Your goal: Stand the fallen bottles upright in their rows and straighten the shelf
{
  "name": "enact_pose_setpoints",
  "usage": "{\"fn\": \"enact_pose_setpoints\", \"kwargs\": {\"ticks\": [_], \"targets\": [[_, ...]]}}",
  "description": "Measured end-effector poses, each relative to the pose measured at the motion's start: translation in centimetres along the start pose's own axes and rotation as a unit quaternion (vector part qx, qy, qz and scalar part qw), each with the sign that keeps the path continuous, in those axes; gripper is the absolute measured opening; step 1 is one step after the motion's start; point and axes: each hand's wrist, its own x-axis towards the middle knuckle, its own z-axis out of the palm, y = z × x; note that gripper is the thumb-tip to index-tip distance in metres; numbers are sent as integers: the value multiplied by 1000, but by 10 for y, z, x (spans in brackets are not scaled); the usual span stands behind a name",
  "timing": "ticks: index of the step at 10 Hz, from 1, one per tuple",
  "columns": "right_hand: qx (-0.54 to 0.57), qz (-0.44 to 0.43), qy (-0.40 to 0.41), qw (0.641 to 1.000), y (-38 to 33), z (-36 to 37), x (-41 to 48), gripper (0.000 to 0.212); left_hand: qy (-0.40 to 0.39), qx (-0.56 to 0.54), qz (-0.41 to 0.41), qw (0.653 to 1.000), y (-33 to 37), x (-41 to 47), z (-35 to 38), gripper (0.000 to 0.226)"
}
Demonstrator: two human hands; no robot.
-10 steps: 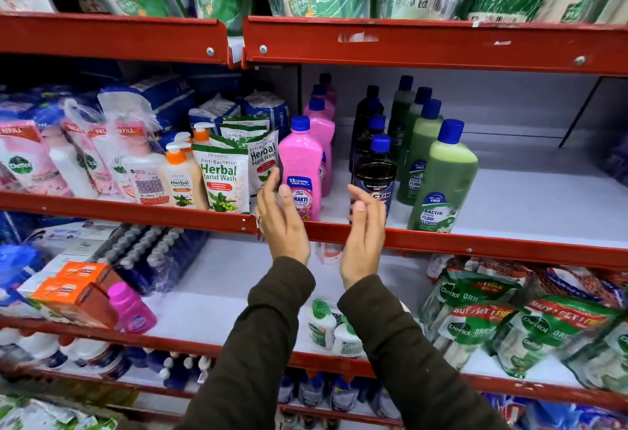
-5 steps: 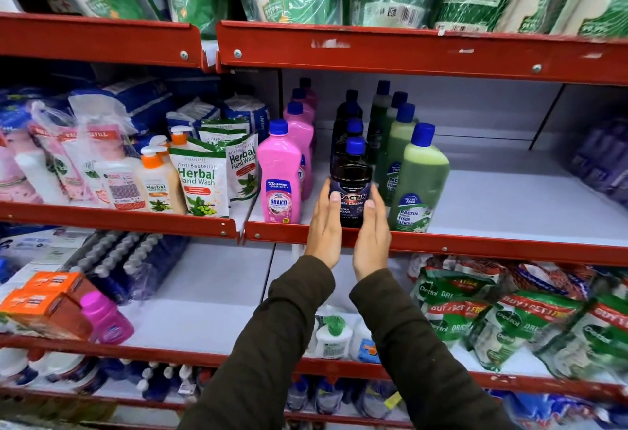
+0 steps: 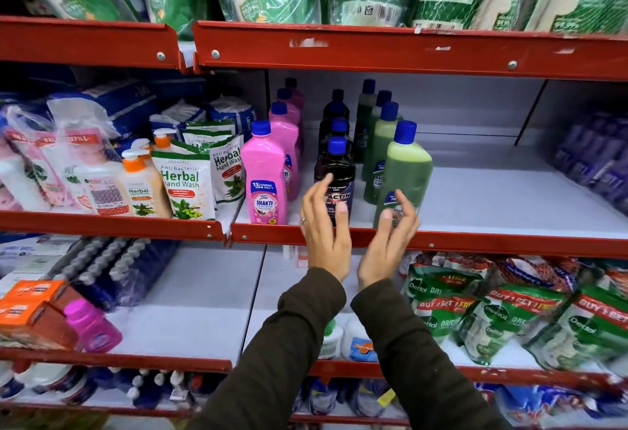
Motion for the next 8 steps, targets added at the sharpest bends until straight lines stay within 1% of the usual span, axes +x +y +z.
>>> {"fn": "enact_pose_setpoints", "kwargs": {"ticks": [1,2,3,4,6,7,8], "targets": [[11,27,38,999,4,-13,24,40,-94,-76,-5,993,7,-6,20,47],[22,81,19,996,13,-25,49,44,-186,-104,-80,974,16,-5,42,50],[29,104,-32,994,19,-34,64,46,-238,-123,-167,949,24,0,61,58],[46,115,-55,991,22,-40,69,44,-252,-140,-204,936,22,2,73,73],[60,134,-65,987,27,-46,75,45,-270,-147,-208,929,21,6,78,74],[28,132,-73,988,17,-47,74,45,-267,-117,-189,938,25,1,71,68],[-18,83,-35,996,8,-52,79,44,-142,-49,-77,986,32,-1,62,58]]}}
